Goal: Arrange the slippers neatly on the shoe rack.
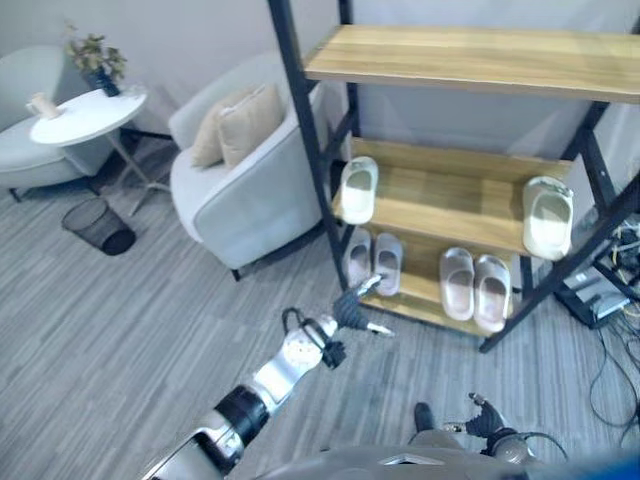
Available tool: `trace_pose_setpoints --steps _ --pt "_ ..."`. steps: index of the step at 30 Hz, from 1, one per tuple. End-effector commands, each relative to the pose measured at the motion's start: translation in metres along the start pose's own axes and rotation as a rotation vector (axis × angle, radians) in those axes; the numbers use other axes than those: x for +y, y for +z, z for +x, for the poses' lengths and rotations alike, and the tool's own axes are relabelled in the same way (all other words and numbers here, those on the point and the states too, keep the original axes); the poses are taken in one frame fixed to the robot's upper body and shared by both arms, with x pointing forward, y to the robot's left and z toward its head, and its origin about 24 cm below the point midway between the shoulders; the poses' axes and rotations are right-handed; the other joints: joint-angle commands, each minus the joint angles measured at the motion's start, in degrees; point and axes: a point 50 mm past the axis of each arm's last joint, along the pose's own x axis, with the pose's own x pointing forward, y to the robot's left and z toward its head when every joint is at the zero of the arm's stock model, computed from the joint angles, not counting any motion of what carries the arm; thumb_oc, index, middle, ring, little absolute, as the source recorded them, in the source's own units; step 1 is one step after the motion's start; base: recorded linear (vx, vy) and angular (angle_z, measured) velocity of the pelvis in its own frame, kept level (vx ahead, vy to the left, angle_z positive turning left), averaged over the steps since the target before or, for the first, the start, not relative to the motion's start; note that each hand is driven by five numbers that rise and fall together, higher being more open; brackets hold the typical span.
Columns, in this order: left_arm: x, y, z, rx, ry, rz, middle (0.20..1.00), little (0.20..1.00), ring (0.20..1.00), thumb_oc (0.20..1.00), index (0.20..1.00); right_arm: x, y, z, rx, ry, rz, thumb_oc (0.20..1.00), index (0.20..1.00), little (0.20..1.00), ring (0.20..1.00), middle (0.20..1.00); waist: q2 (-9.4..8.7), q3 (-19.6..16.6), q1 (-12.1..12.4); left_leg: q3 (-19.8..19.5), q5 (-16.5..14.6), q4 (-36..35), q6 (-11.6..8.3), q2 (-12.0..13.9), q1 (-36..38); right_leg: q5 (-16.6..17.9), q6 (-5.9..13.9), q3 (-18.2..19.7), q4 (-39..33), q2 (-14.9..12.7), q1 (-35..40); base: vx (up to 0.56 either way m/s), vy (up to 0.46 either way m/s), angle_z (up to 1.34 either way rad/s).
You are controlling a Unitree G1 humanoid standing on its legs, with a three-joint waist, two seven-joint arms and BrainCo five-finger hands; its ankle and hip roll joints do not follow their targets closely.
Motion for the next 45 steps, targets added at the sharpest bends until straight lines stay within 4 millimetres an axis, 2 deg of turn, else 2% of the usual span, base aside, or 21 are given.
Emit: trace_pose_setpoints --steps 1,2,5,10,16,17,18,19,21,22,27,28,31,32,36,37,41,42,45 --pt "0.018 0.014 0.005 -0.096 0.103 0.030 1.000 1.000 1.000 1.000 1.000 0.004 0.009 0.001 -0.031 -0.003 0.000 1.000 1.000 1.000 1.000 1.000 -2.21 0.1 0.6 -4.3 -8.4 5.7 -1.34 -0.5 -0.6 -4.9 2.66 -0.5 6.5 -2.9 -0.7 0.06 -0.066 -0.17" --pt "0.020 0.022 0.012 -0.120 0.120 0.028 1.000 1.000 1.000 1.000 1.000 0.001 0.008 0.001 -0.032 -0.012 -0.015 1.000 1.000 1.000 1.000 1.000 -1.22 0.1 -0.2 -3.6 -8.4 6.0 -1.64 -0.2 -0.6 -5.1 2.52 0.0 6.3 -2.6 -1.0 0.08 -0.086 -0.13" --pt "0.022 0.029 0.018 -0.143 0.134 0.039 1.000 1.000 1.000 1.000 1.000 -0.002 0.009 0.002 -0.044 -0.027 -0.027 1.000 1.000 1.000 1.000 1.000 -0.25 0.4 -0.9 -3.0 -8.3 6.1 -1.93 0.0 -0.7 -5.2 2.44 0.7 6.1 -2.4 -1.5 0.06 -0.067 -0.17" --pt "0.043 0.045 0.035 -0.172 0.224 0.261 1.000 1.000 1.000 1.000 1.000 -0.012 0.016 0.002 -0.098 -0.077 -0.026 1.000 1.000 1.000 1.000 1.000 2.11 1.3 -2.7 -2.2 -7.0 4.6 -2.47 0.1 -1.4 -5.4 2.33 1.9 6.2 -1.8 -3.7 0.06 -0.047 -0.17" --pt "0.043 0.045 0.036 -0.173 0.224 0.261 1.000 1.000 1.000 1.000 1.000 -0.012 0.017 0.002 -0.099 -0.078 -0.025 1.000 1.000 1.000 1.000 1.000 2.15 1.3 -2.7 -2.1 -7.0 4.6 -2.48 0.1 -1.4 -5.5 2.33 1.9 6.3 -1.8 -3.7 0.00 -0.024 -0.09" --pt "0.125 0.089 0.065 -0.162 0.556 0.711 1.000 1.000 1.000 1.000 1.000 -0.028 0.035 0.004 -0.197 -0.157 -0.011 1.000 1.000 1.000 1.000 1.000 4.60 2.7 -4.7 -1.9 -3.1 0.5 -3.64 0.4 -5.0 -4.6 2.27 2.1 5.6 -0.9 -8.9 -0.04 -0.172 -0.04" --pt "0.142 0.099 0.066 -0.153 0.621 0.779 1.000 1.000 1.000 1.000 1.000 -0.029 0.039 0.005 -0.210 -0.168 -0.005 1.000 1.000 1.000 1.000 1.000 4.70 3.1 -4.8 -1.9 -2.5 0.3 -3.90 0.7 -6.3 -4.4 2.21 2.0 5.5 -0.7 -10.0 -0.05 -0.189 -0.12" --pt "0.150 0.102 0.066 -0.139 0.647 0.806 1.000 1.000 1.000 1.000 1.000 -0.028 0.039 0.005 -0.211 -0.170 -0.003 1.000 1.000 1.000 1.000 1.000 4.78 3.3 -4.8 -2.0 -2.3 0.3 -3.98 0.9 -6.9 -4.3 2.18 1.8 5.5 -0.7 -10.5 -0.03 -0.056 -0.10" --pt "0.150 0.103 0.067 -0.140 0.647 0.807 1.000 1.000 1.000 1.000 1.000 -0.028 0.040 0.005 -0.211 -0.170 -0.003 1.000 1.000 1.000 1.000 1.000 4.80 3.3 -4.8 -2.0 -2.3 0.3 -3.98 0.9 -7.0 -4.3 2.18 1.8 5.5 -0.7 -10.6 -0.02 -0.045 -0.34" --pt "0.177 0.118 0.064 -0.123 0.747 0.871 1.000 1.000 1.000 1.000 1.000 -0.028 0.045 0.005 -0.231 -0.181 0.007 1.000 1.000 1.000 1.000 1.000 4.71 4.1 -4.7 -2.3 -1.5 0.3 -4.28 1.3 -8.8 -4.0 1.99 1.5 5.5 -0.5 -12.1 -0.03 -0.072 -0.44" --pt "0.183 0.121 0.062 -0.123 0.771 0.871 1.000 1.000 1.000 1.000 1.000 -0.028 0.048 0.005 -0.240 -0.183 0.018 1.000 1.000 1.000 1.000 1.000 4.71 4.2 -4.8 -2.4 -1.2 0.3 -4.38 1.4 -9.5 -4.0 1.91 1.4 5.5 -0.4 -12.8 -0.01 -0.050 0.02" --pt "0.216 0.140 0.053 -0.096 0.866 0.947 1.000 1.000 1.000 1.000 1.000 -0.030 0.056 0.007 -0.265 -0.189 0.040 1.000 1.000 1.000 1.000 1.000 5.01 5.1 -4.8 -2.5 -0.4 0.3 -4.84 2.0 -11.8 -3.9 1.79 1.2 6.1 -0.1 -15.1 0.00 -0.084 0.14" --pt "0.220 0.141 0.051 -0.092 0.875 0.967 1.000 1.000 1.000 1.000 1.000 -0.030 0.057 0.007 -0.271 -0.190 0.041 1.000 1.000 1.000 1.000 1.000 5.09 5.2 -4.8 -2.6 -0.2 0.3 -4.88 2.1 -12.0 -3.8 1.75 1.2 6.2 -0.1 -15.3 0.00 -0.051 0.05" --pt "0.242 0.152 0.041 -0.053 0.932 1.079 1.000 1.000 1.000 1.000 1.000 -0.034 0.067 0.007 -0.309 -0.203 0.061 1.000 1.000 1.000 1.000 1.000 5.34 5.9 -4.6 -2.5 0.1 0.3 -5.10 2.5 -13.2 -3.6 1.78 1.2 6.4 0.2 -16.6 0.00 -0.058 0.00" --pt "0.242 0.152 0.041 -0.053 0.932 1.079 1.000 1.000 1.000 1.000 1.000 -0.034 0.067 0.007 -0.309 -0.203 0.061 1.000 1.000 1.000 1.000 1.000 5.34 5.9 -4.6 -2.5 0.1 0.3 -5.09 2.5 -13.3 -3.5 1.78 1.2 6.4 0.2 -16.7 0.00 -0.022 -0.08" --pt "0.262 0.156 0.029 0.015 0.998 1.136 1.000 1.000 1.000 1.000 1.000 -0.037 0.072 0.007 -0.335 -0.220 0.095 1.000 1.000 1.000 1.000 1.000 5.47 6.7 -4.5 -2.6 0.5 0.3 -5.26 2.6 -14.4 -3.3 1.79 1.0 6.4 0.1 -17.7 -0.01 -0.042 -0.03" --pt "0.266 0.157 0.027 0.024 1.008 1.145 1.000 1.000 1.000 1.000 1.000 -0.038 0.073 0.006 -0.340 -0.223 0.103 1.000 1.000 1.000 1.000 1.000 5.54 6.9 -4.5 -2.6 0.6 0.3 -5.26 2.6 -14.7 -3.2 1.80 1.1 6.4 0.1 -18.0 -0.01 -0.017 0.00" --pt "0.289 0.166 0.009 0.076 1.075 1.199 1.000 1.000 1.000 1.000 1.000 -0.039 0.079 0.006 -0.367 -0.226 0.128 1.000 1.000 1.000 1.000 1.000 5.92 8.2 -4.5 -2.7 1.2 0.3 -5.42 2.8 -16.7 -2.7 1.77 1.2 6.8 0.1 -20.3 0.00 0.000 0.00" --pt "0.289 0.166 0.009 0.076 1.075 1.199 1.000 1.000 1.000 1.000 1.000 -0.039 0.079 0.006 -0.367 -0.226 0.129 1.000 1.000 1.000 1.000 1.000 5.93 8.1 -4.5 -2.7 1.2 0.3 -5.42 2.7 -16.8 -2.7 1.76 1.2 6.8 0.1 -20.4 0.00 0.000 0.00"
